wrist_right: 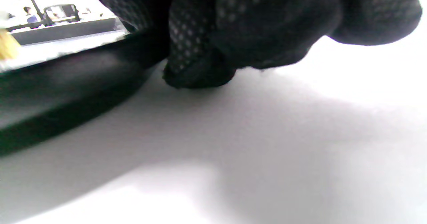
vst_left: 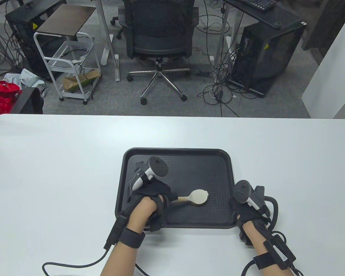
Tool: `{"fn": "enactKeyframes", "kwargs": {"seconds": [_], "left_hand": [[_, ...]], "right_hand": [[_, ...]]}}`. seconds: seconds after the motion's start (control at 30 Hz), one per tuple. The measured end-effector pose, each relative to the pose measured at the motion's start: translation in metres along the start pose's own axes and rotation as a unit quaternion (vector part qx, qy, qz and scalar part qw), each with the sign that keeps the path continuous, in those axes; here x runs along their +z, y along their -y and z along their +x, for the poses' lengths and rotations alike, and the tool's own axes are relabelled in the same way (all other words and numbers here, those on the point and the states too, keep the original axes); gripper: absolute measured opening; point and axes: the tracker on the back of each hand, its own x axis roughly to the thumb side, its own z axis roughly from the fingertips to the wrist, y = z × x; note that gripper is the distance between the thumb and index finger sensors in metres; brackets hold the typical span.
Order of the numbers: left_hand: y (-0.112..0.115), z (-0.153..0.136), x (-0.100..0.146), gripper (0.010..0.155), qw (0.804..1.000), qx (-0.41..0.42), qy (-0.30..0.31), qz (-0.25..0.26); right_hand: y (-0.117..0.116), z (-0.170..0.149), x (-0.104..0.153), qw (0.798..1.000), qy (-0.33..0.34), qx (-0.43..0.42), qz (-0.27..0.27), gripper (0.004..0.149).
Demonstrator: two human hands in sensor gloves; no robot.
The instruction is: Scrub the tray with pot brush
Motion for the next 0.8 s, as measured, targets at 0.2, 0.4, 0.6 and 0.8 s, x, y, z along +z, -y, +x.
{"fn": "enactKeyframes", "kwargs": {"seconds": [0.2,0.4,0.6,0.8], "left_hand": [[-0.016,-0.030,0.003,0.058,0.999,0.006,-0.029,-0.018],[-0.036,-0.065,0.014,0.058,0.997,0.024,-0.069,0.007],[-0.048,-0.098,0.022,0.057,0.995,0.050,-0.089,0.019],[-0.054,-0.134,0.025,0.055,0.990,0.094,-0.107,0.023]], "right_hand": [[0.000,0.000,0.000,1.000,0.000,0.000,0.000,0.058],[0.000,0.000,0.000,1.000,0.000,0.000,0.001,0.058],[0.000,0.000,0.000,1.000,0.000,0.000,0.001,0.058],[0.000,0.000,0.000,1.000,0.000,0.000,0.001,0.058]]}}
